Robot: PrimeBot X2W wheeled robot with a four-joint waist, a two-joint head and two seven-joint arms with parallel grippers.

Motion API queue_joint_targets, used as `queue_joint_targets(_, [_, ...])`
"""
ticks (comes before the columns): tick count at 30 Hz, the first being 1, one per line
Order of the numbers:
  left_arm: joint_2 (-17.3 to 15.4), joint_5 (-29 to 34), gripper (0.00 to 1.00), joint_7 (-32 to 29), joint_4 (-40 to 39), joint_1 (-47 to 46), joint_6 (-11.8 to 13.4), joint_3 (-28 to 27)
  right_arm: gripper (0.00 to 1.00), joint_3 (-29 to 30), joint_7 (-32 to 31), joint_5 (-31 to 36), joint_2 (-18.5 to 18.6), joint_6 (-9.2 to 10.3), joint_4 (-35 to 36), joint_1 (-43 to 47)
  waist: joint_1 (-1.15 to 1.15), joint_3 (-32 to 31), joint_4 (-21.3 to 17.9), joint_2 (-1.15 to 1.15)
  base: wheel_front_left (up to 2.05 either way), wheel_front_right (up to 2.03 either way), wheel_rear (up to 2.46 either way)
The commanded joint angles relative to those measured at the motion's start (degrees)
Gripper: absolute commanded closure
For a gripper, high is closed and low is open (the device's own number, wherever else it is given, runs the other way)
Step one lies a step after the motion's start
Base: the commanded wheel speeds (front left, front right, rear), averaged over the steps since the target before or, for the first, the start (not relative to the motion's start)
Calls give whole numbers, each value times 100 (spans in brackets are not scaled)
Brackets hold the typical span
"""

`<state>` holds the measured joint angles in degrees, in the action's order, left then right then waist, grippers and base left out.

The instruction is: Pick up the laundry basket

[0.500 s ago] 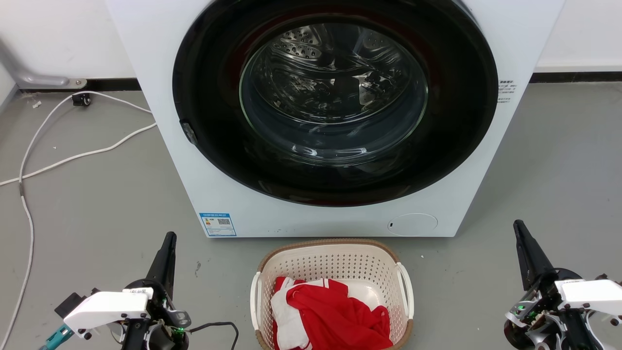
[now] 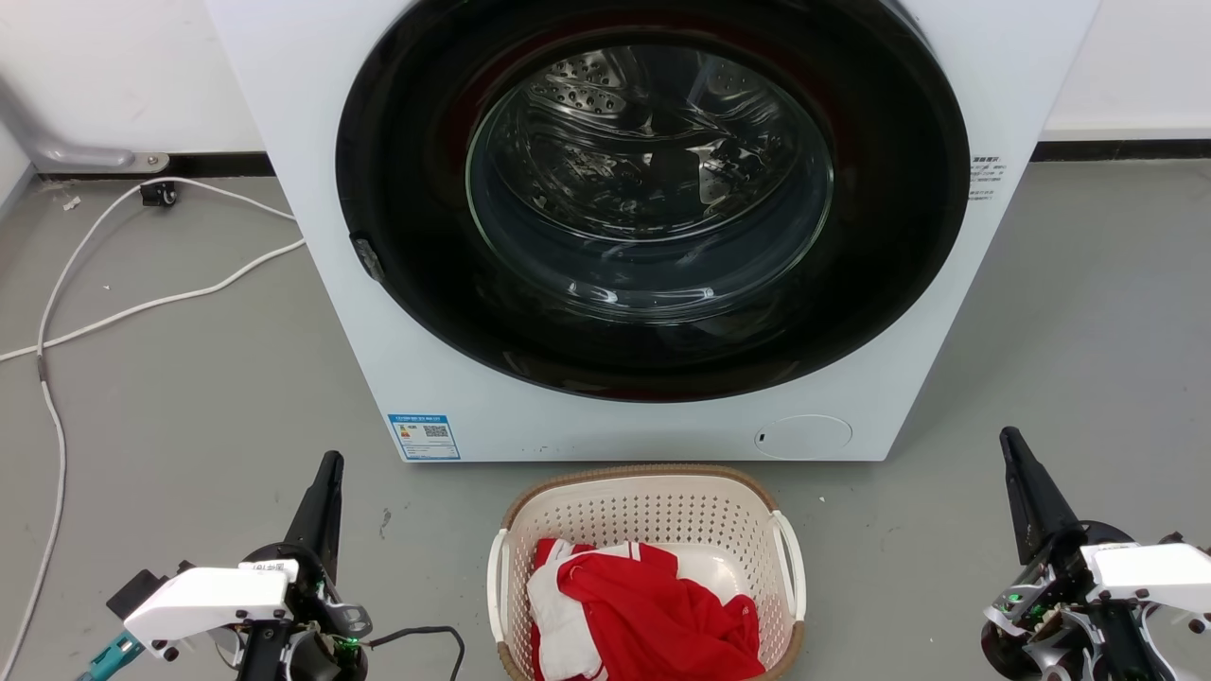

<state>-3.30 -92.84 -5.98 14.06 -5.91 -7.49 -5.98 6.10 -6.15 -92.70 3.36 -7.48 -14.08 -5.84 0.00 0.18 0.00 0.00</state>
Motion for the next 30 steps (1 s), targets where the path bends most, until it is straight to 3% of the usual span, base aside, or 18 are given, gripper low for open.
queue_joint_targets(1, [3,41,100,-33,9,-57,0,-16,100,10,-14,32,-21,-2,-7,-72,0,0,0,0,0,0,0])
queue_joint_targets(15, [11,42,100,-36,9,-58,0,-27,100,18,-24,44,-27,-2,-7,-72,0,0,0,0,0,0,0])
queue_joint_targets(16, [8,18,0,-14,18,9,0,-8,0,7,0,0,-7,-1,-14,8,0,0,0,0,0,0,0])
queue_joint_targets(30, [3,419,0,357,-124,8,0,342,0,-360,368,464,35,0,128,144,0,-13,8,0,0,0,0])
